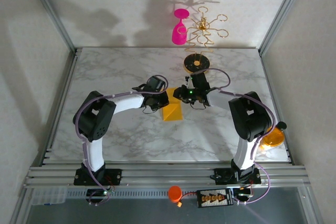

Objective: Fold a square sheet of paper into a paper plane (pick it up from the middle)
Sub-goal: Fold the triangle a second time at the center of the table, then pick up the paper from the center of the table.

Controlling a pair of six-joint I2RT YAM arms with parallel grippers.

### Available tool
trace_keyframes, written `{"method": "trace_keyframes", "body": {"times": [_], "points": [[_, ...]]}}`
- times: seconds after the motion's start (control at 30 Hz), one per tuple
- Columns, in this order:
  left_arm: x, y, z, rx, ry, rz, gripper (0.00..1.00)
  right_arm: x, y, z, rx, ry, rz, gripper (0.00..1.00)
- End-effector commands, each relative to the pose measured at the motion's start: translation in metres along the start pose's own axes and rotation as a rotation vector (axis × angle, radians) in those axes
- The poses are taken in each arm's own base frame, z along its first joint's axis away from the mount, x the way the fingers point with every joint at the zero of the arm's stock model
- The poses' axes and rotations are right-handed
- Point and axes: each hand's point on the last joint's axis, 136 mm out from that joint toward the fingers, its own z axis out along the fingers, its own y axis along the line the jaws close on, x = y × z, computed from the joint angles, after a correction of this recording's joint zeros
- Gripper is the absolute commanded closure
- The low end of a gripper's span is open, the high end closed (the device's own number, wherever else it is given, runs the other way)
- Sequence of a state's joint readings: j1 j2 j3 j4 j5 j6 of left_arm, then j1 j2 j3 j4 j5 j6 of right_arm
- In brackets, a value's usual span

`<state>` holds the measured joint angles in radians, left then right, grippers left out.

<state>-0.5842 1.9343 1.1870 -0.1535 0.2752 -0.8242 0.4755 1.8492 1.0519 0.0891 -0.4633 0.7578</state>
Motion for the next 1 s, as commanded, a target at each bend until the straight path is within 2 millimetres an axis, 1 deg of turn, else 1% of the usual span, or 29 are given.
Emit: {"method": "trace_keyframes", "body": {"times": [0.0,0.17,0.33,0.47,0.6,0.8,0.97], "points": [[-0.009,0.015,0.005,-0.056,-0.043,-0.037,0.96,-0.001,-0.006,-0.012,0.048,-0.037,0.046,0.71],[-0.008,0.025,0.009,-0.068,-0.056,-0.081,0.96,0.007,-0.023,-0.012,0.111,-0.027,0.112,0.65],[0.004,0.041,0.014,-0.091,-0.038,-0.127,0.97,0.018,-0.034,-0.006,0.155,0.005,0.167,0.62],[0.011,0.05,0.016,-0.102,-0.027,-0.15,0.97,0.025,-0.033,-0.002,0.163,0.021,0.198,0.6],[0.015,0.055,0.017,-0.109,-0.024,-0.162,0.97,0.031,-0.036,0.004,0.177,0.034,0.228,0.59],[0.017,0.057,0.018,-0.107,-0.017,-0.162,0.97,0.036,-0.04,0.009,0.201,0.05,0.236,0.59],[0.018,0.056,0.018,-0.104,-0.013,-0.16,0.97,0.038,-0.038,0.013,0.187,0.064,0.233,0.59]]}}
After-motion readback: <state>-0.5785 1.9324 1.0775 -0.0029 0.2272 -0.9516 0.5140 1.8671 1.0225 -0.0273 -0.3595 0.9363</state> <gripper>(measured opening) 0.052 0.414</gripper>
